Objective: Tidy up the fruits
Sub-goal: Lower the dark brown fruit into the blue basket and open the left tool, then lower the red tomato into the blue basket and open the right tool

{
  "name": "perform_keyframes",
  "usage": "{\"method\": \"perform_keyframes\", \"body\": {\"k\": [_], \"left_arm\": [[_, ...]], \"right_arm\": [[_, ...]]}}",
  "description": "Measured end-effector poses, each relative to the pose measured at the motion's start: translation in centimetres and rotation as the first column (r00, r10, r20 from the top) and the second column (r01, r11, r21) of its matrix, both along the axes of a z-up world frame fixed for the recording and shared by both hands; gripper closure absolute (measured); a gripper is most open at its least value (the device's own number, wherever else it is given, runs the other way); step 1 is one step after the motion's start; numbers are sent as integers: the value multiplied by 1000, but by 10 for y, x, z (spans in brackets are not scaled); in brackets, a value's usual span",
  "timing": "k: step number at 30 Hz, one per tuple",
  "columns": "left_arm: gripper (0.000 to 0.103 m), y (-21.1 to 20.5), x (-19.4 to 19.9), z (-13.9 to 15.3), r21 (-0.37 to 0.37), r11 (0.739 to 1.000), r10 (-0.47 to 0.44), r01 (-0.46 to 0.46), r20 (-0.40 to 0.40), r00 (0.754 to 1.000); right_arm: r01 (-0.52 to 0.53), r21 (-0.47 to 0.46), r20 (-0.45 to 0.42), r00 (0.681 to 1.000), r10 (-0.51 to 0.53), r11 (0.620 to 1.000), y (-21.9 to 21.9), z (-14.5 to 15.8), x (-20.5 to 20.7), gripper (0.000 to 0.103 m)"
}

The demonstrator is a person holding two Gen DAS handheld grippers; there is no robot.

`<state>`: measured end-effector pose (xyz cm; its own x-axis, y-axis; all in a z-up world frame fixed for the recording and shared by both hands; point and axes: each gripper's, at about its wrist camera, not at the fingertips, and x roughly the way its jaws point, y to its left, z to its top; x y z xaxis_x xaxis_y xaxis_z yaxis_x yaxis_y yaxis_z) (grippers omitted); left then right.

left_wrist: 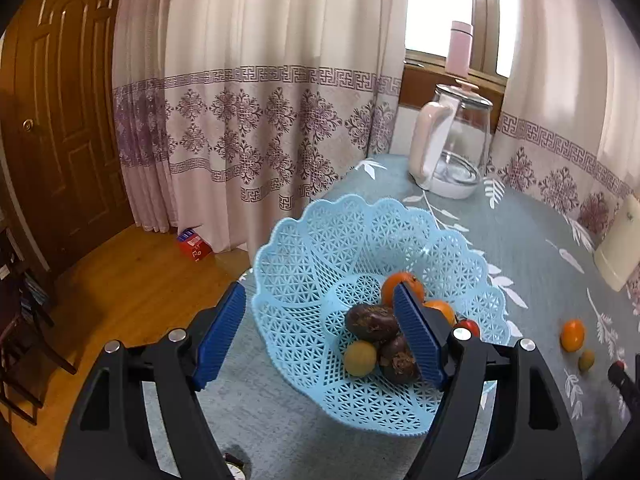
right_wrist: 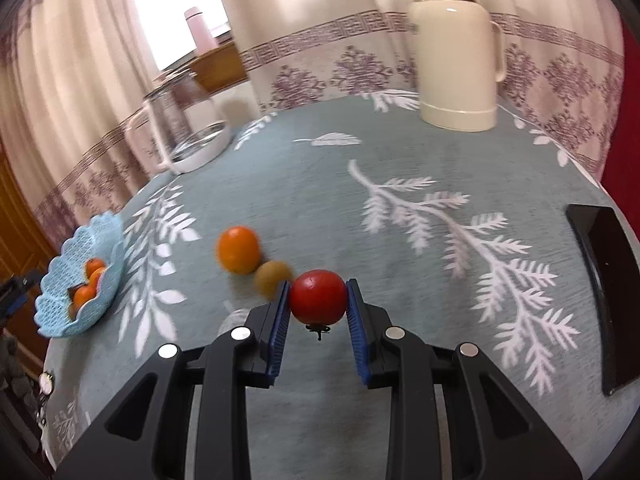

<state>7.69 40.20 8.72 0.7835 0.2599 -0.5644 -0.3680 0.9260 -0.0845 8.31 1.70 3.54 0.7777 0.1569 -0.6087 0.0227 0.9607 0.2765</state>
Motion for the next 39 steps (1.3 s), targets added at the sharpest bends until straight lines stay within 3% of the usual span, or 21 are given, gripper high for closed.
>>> {"method": "perform_keyframes", "body": {"k": [8,11,21,36,39], "left_arm": [[25,5,-6,1,-6,1000,3,-3,17,1000],[16,9,-10,1,0,1000,24,-24,23,999],[16,28,-24,8,-11,998,55,-54,66,996],[15,59,-34,17,-55,994,94,-89,95,991],[15,60,-34,15,-63,994,95,-90,89,991]], "right_arm": [[-152,39,14,988,151,988,50,15,-11,75],[-222,57,4,975,222,973,76,19,-10,75],[-394,52,17,919,393,918,159,39,-8,75],[-525,10,-10,851,525,851,253,43,8,74],[-533,10,-24,846,533,846,261,39,10,69]]}}
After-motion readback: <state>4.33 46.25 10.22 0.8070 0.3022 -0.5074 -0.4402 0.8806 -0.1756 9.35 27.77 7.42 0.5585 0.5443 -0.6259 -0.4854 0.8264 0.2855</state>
